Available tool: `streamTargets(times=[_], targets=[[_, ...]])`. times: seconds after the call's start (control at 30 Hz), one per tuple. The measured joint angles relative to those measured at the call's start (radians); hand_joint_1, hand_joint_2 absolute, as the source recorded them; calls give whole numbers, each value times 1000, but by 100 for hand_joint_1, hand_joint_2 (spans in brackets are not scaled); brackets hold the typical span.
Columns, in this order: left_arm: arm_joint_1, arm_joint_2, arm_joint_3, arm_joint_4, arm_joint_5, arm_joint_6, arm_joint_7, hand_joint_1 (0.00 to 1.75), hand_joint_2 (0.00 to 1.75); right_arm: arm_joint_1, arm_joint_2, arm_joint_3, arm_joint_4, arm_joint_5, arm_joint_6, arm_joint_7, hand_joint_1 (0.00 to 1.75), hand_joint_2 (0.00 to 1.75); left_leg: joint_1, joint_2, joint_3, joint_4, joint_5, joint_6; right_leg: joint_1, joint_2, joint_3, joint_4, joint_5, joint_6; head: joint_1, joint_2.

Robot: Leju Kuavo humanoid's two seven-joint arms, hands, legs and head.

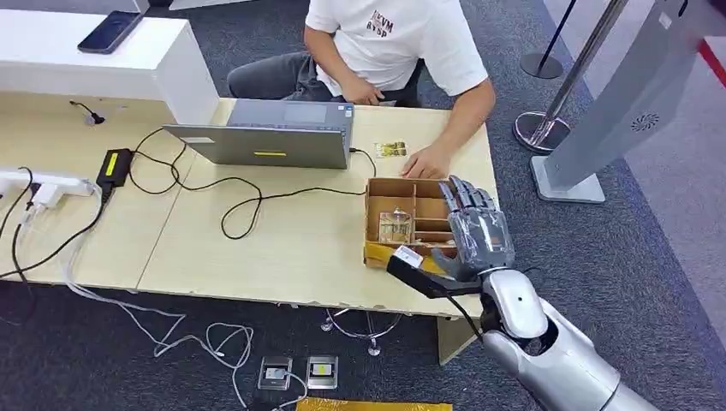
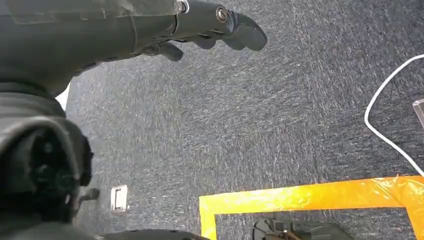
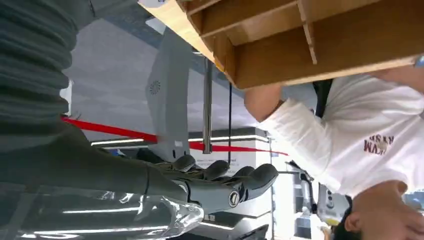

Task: Pass the card to the sensor for recognition and then transmit it.

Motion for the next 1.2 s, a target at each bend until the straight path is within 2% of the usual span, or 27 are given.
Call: streamTargets(times=[0.77,1.2], targets=[[0,6,45,0,0,-2,-2,0,0,-35,56,54,199,-32,3,-2,0,175,0,0,0,0,0,0,0,0,0,0,0,0,0,0],[0,8,51,3,0,0,-5,0,0,-29,56,54,236,-41,2,4,0,175,0,0,0,0,0,0,0,0,0,0,0,0,0,0]])
